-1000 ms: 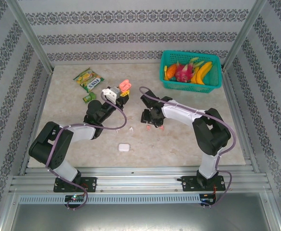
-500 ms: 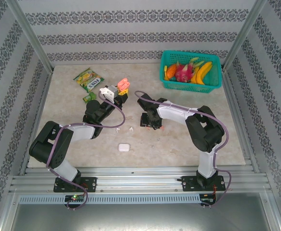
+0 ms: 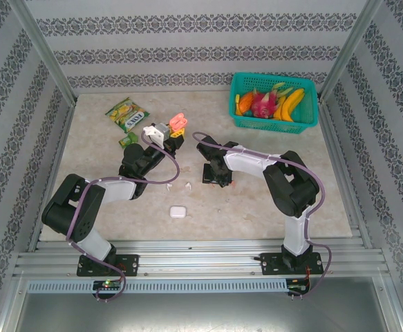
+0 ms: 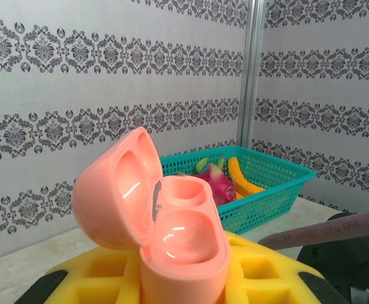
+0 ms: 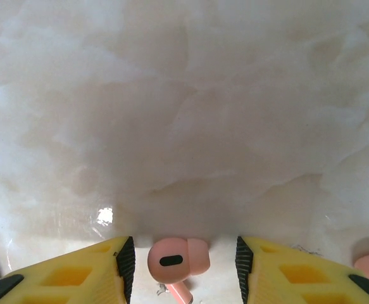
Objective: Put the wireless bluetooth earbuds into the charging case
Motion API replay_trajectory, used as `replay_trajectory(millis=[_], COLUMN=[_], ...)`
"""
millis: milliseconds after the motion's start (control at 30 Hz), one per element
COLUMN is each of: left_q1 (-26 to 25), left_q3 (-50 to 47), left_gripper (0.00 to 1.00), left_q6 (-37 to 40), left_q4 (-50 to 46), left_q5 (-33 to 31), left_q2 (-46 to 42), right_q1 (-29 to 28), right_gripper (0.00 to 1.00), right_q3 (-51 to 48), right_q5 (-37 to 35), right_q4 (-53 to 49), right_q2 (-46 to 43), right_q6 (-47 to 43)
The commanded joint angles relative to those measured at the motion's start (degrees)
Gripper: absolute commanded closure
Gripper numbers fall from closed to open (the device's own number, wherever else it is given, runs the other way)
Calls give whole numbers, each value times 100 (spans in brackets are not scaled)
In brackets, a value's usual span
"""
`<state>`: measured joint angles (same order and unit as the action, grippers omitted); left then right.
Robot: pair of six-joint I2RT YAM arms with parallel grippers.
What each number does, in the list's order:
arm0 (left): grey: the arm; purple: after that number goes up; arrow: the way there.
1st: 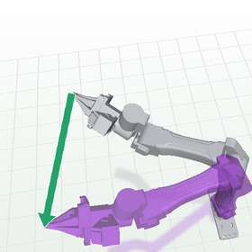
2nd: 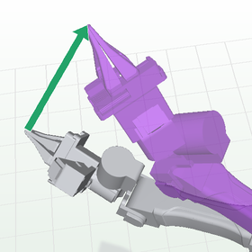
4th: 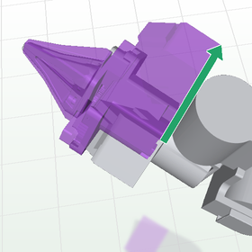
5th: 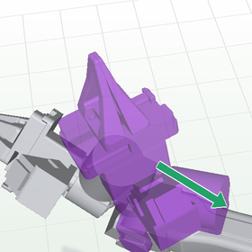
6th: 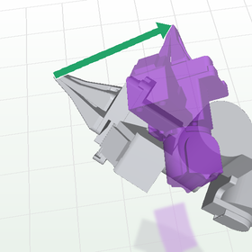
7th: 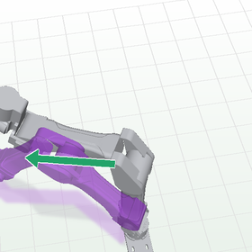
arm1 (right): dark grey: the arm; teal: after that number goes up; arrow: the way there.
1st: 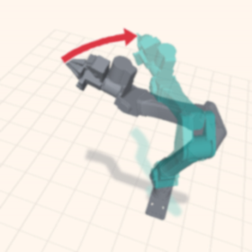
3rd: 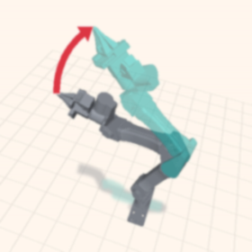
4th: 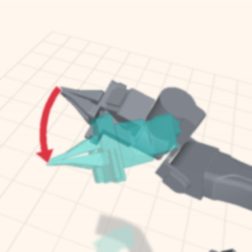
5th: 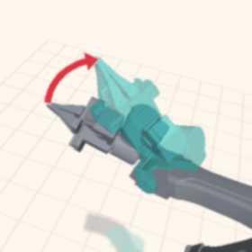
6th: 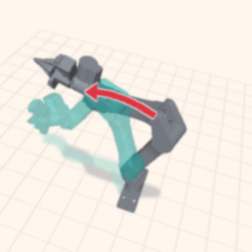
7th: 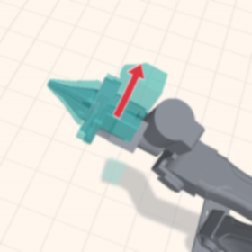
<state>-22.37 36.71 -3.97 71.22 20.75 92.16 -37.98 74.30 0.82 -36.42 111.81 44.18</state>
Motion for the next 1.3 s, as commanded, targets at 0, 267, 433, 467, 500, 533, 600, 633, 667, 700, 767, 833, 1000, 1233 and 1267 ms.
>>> replay_trajectory(millis=[0,267,433,467,500,533,600,633,667,700,767,833,1000,1233,1267], left_q1=[50,53,62,56,56,54,52,50,56,55,60,57,57,59,59], left_q3=[15,27,35,24,22,23,19,15,13,12,13,9,-2,-6,-6], left_gripper=[100,100,100,100,100,100,100,100,100,100,100,100,100,100,100], left_q6=[-122,-131,-131,-139,-139,-148,-158,-166,-171,-179,-175,-175,-193,-192,-192], left_q4=[348,349,358,376,388,392,415,418,427,436,437,452,463,454,454], left_q5=[109,134,143,142,142,146,144,146,145,145,137,148,156,163,164], left_q2=[38,73,93,108,111,110,118,130,127,139,136,141,141,131,131], right_q1=[54,62,57,54,52,51,31,25,12,12,-2,-12,-31,-33,-33], right_gripper=[52,59,62,63,64,65,65,65,65,65,65,65,68,72,72], right_q3=[60,93,102,101,102,102,102,109,111,119,128,137,137,151,160], right_q5=[-64,-4,39,37,39,45,59,46,40,35,24,15,-12,-12,1], right_q4=[48,92,116,118,119,118,118,110,96,92,75,70,78,125,127], right_q2=[148,201,188,183,183,183,183,183,183,183,192,201,210,146,148], right_q6=[-50,-33,-15,-15,-6,-2,17,27,40,55,77,109,143,142,143])
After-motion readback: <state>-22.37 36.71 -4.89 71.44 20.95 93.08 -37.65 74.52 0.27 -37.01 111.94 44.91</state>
